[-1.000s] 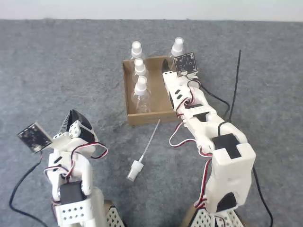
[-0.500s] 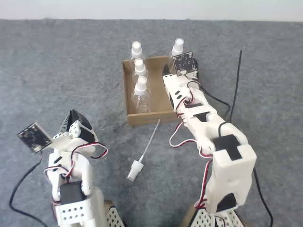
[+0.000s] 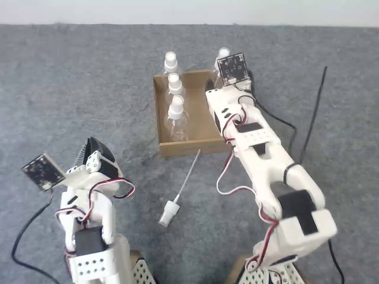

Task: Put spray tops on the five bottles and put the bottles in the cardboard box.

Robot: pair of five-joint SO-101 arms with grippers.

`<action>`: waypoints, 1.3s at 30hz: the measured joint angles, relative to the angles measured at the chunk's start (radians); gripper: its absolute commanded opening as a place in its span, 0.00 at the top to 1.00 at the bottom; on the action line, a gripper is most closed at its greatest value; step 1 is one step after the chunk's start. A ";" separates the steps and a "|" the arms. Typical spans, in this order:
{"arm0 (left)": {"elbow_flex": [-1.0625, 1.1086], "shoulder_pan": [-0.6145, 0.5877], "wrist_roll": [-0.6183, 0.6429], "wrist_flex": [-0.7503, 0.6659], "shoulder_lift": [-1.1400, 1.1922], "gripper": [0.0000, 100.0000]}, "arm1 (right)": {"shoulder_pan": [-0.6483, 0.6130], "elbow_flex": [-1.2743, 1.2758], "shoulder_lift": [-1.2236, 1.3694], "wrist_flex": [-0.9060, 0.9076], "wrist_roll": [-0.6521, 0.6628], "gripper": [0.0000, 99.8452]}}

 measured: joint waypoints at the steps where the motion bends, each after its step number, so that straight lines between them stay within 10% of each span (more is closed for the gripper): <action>1: 0.000 0.000 0.000 0.000 0.000 0.99 | 0.000 0.005 -0.023 0.028 0.000 0.68; 30: 0.000 0.000 0.000 0.000 0.000 0.99 | 0.000 0.006 -0.516 1.054 0.003 0.68; 39: 0.000 0.000 0.000 0.000 0.000 0.99 | 0.000 0.006 -0.517 1.298 0.287 0.68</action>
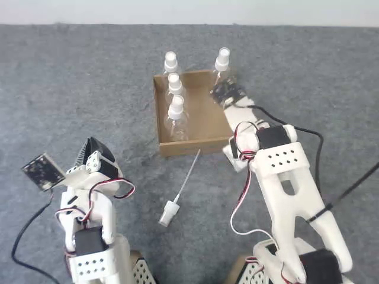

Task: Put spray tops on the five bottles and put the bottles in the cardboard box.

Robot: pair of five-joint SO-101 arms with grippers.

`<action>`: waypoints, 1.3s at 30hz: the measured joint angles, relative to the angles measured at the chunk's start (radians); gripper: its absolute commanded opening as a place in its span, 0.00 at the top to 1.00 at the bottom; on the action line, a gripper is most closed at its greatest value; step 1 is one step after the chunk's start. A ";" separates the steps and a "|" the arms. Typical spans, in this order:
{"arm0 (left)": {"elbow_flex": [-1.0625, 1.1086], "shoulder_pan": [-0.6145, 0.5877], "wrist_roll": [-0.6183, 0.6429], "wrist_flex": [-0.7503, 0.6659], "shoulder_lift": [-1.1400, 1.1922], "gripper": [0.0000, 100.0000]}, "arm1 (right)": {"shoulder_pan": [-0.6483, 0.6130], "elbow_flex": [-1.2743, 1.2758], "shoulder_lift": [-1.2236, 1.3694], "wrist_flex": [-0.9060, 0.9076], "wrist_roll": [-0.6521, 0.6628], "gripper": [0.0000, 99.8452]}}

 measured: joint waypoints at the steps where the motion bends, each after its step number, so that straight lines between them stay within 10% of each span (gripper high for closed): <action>1: 0.000 0.000 0.000 0.000 0.000 0.99 | 0.000 0.000 0.000 0.023 0.031 0.68; 16: 0.000 0.000 0.000 0.000 0.000 0.99 | 0.127 0.210 0.000 -0.015 0.497 0.68; 34: 0.000 0.000 0.000 0.000 0.000 0.99 | 0.210 0.410 0.000 -0.379 0.637 0.69; 39: 0.000 0.000 0.000 0.000 0.000 0.99 | 0.212 0.434 0.000 -0.402 0.640 0.82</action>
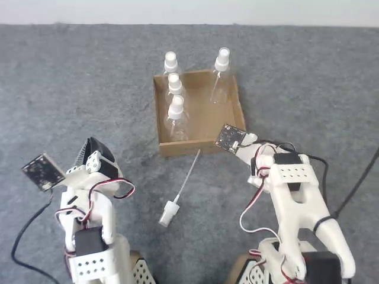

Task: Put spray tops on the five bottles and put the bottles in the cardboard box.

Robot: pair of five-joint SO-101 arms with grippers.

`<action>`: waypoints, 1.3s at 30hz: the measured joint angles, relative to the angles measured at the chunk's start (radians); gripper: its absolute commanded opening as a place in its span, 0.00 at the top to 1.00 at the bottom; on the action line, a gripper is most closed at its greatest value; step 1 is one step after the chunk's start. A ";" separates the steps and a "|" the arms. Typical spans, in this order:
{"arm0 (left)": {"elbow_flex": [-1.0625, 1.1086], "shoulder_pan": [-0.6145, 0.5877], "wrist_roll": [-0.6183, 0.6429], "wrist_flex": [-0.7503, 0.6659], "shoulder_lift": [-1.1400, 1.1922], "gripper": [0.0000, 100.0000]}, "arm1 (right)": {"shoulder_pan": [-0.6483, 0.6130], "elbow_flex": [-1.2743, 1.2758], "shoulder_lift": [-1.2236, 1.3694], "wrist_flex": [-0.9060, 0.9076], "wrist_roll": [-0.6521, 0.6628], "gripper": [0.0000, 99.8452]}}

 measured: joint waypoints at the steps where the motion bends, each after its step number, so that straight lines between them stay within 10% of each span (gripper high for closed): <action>1: 0.000 0.000 0.000 0.000 0.000 0.99 | 0.002 0.005 0.000 0.000 0.000 0.84; 28: 0.000 0.000 0.000 0.000 0.000 0.99 | 0.215 -0.002 -0.041 0.130 -0.003 0.90; 39: 0.000 0.000 0.000 0.000 0.000 0.99 | 0.347 -0.003 -0.048 0.138 -0.284 0.90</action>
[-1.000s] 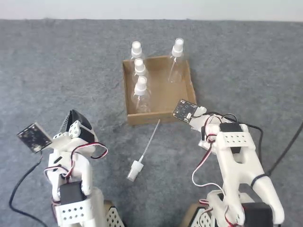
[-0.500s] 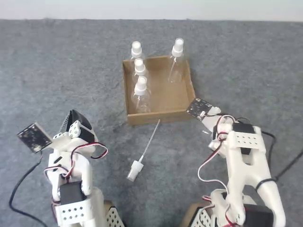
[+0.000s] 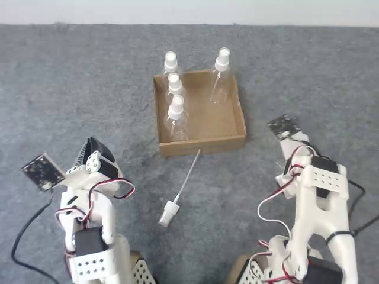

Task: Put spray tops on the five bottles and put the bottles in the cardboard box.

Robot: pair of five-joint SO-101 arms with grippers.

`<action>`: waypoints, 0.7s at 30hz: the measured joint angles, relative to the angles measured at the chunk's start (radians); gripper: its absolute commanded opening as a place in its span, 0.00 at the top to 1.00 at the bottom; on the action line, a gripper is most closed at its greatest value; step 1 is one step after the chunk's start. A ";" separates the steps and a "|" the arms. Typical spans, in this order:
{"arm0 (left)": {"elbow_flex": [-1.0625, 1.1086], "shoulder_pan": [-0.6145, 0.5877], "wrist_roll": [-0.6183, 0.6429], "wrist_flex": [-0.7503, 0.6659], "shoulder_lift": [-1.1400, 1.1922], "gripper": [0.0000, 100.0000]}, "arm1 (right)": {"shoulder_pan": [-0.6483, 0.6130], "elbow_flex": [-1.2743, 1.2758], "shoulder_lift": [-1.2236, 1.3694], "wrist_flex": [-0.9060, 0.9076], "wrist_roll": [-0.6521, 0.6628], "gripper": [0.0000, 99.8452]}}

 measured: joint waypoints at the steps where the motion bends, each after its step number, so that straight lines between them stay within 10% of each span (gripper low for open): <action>1: 0.000 0.000 0.000 0.000 0.000 0.99 | 0.011 0.000 -0.002 0.000 -0.028 0.90; 21: 0.000 0.000 0.000 0.000 0.000 0.99 | 0.069 -0.103 0.005 0.259 -0.126 0.75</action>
